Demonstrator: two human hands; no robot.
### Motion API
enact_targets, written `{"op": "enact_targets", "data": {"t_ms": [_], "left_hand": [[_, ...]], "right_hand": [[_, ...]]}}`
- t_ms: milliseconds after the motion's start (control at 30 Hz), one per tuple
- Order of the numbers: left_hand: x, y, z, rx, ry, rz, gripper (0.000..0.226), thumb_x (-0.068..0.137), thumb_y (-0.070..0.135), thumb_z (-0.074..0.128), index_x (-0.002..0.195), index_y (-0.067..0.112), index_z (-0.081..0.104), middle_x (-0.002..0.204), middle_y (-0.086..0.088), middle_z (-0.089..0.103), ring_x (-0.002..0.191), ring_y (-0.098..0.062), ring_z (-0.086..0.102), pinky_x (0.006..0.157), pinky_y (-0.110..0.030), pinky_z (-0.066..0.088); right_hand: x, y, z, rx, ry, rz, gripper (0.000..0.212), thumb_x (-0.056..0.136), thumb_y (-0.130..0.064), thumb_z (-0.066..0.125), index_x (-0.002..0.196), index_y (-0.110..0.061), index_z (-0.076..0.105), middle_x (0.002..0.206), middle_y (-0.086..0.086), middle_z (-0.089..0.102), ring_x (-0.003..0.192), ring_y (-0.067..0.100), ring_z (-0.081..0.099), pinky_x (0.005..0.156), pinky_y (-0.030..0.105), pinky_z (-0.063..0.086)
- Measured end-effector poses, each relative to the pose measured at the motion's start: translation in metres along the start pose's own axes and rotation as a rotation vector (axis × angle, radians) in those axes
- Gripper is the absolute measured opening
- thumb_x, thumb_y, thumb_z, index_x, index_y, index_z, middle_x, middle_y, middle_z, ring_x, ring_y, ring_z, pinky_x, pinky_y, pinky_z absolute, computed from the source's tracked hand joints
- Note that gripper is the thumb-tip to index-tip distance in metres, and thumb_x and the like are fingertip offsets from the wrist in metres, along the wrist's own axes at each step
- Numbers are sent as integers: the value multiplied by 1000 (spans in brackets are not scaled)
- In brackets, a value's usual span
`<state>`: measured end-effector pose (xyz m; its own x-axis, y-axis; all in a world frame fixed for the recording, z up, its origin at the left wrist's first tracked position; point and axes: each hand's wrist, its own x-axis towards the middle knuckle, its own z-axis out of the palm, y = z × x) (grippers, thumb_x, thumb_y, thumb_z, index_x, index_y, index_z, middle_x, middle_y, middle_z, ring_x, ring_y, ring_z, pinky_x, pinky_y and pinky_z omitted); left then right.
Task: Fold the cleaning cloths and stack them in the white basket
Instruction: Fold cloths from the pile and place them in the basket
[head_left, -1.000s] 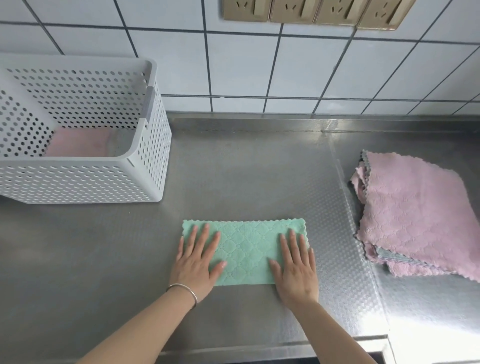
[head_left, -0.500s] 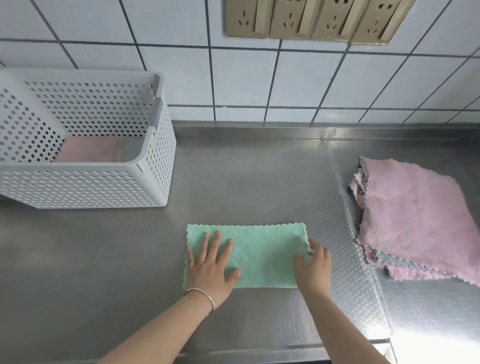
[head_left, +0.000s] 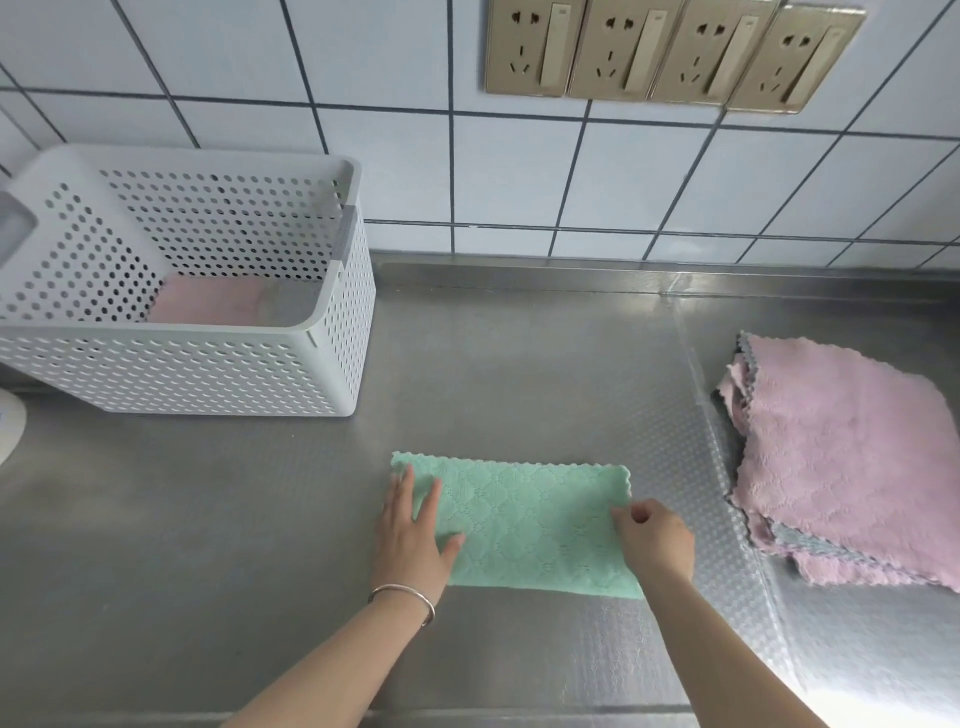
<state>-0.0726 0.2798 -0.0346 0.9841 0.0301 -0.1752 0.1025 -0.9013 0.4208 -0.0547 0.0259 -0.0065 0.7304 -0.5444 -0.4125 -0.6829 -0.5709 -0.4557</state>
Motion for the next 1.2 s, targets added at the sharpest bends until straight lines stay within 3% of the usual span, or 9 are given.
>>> {"op": "enact_targets", "data": {"t_ms": [300, 500, 600, 667, 767, 833, 933, 1067, 1200], "left_hand": [[3, 5, -12, -71, 65, -80, 68, 70, 27, 78, 131, 14, 52, 152, -12, 25, 136, -35, 29, 108, -39, 29], [3, 4, -15, 131, -139, 83, 59, 98, 36, 37, 148, 25, 9, 157, 2, -11, 145, -18, -8, 116, -28, 9], [4, -1, -13, 222, -151, 119, 60, 90, 41, 50, 144, 20, 32, 155, -6, 15, 142, -29, 20, 109, -35, 31], [4, -2, -12, 241, -169, 97, 62, 83, 51, 40, 136, 19, 46, 148, -9, 33, 133, -31, 38, 98, -38, 46], [2, -3, -10, 304, -268, 108, 86, 68, 64, -4, 145, 25, -5, 147, -2, -22, 141, -26, -14, 115, -34, 2], [2, 4, -12, 349, -250, 97, 80, 76, 65, 2, 147, 29, -9, 142, 0, -32, 141, -27, -20, 111, -38, -18], [-1, 28, -16, 362, -259, 155, 68, 93, 54, 25, 147, 30, -9, 149, 2, -29, 140, -25, -25, 111, -48, -18], [-7, 45, 1, 388, -379, 443, 65, 85, 56, 4, 145, 36, -13, 149, 6, -33, 134, -23, -37, 106, -50, -26], [-6, 43, 11, 399, -426, 437, 65, 88, 57, 10, 144, 37, -14, 149, 5, -34, 132, -23, -38, 107, -52, -24]], "right_hand": [[-10, 2, 5, 29, 137, -204, 19, 79, -2, 56, 64, -7, 47, 71, 2, 48, 59, 16, 40, 51, 25, 32], [-12, -3, 2, 27, 81, -12, 14, 80, -6, 55, 94, -7, 54, 90, 7, 57, 78, 22, 49, 66, 31, 38], [-14, -9, 3, 6, 70, 73, 33, 83, -11, 55, 115, -5, 47, 111, 12, 53, 94, 28, 52, 72, 31, 36], [-14, -9, 1, -28, 19, 148, 27, 86, -19, 52, 110, -8, 51, 100, 9, 59, 88, 26, 56, 66, 30, 39], [-12, -8, -6, -118, -91, 148, 24, 88, -34, 50, 78, -15, 59, 73, 1, 58, 68, 18, 54, 57, 26, 41], [-12, -6, -11, -144, -132, 109, 29, 90, -39, 50, 71, -17, 54, 70, 0, 56, 64, 15, 52, 52, 24, 37], [-16, -8, -18, -207, -143, 23, 31, 91, -37, 48, 66, -20, 44, 67, -2, 50, 59, 12, 46, 48, 24, 31], [-28, -22, -29, -264, -136, -64, 28, 91, -30, 47, 66, -18, 40, 68, -1, 49, 60, 13, 45, 49, 25, 31], [-39, -48, -41, -222, -147, -153, 26, 89, -25, 51, 66, -17, 42, 67, -1, 49, 60, 12, 44, 51, 27, 31]]}}
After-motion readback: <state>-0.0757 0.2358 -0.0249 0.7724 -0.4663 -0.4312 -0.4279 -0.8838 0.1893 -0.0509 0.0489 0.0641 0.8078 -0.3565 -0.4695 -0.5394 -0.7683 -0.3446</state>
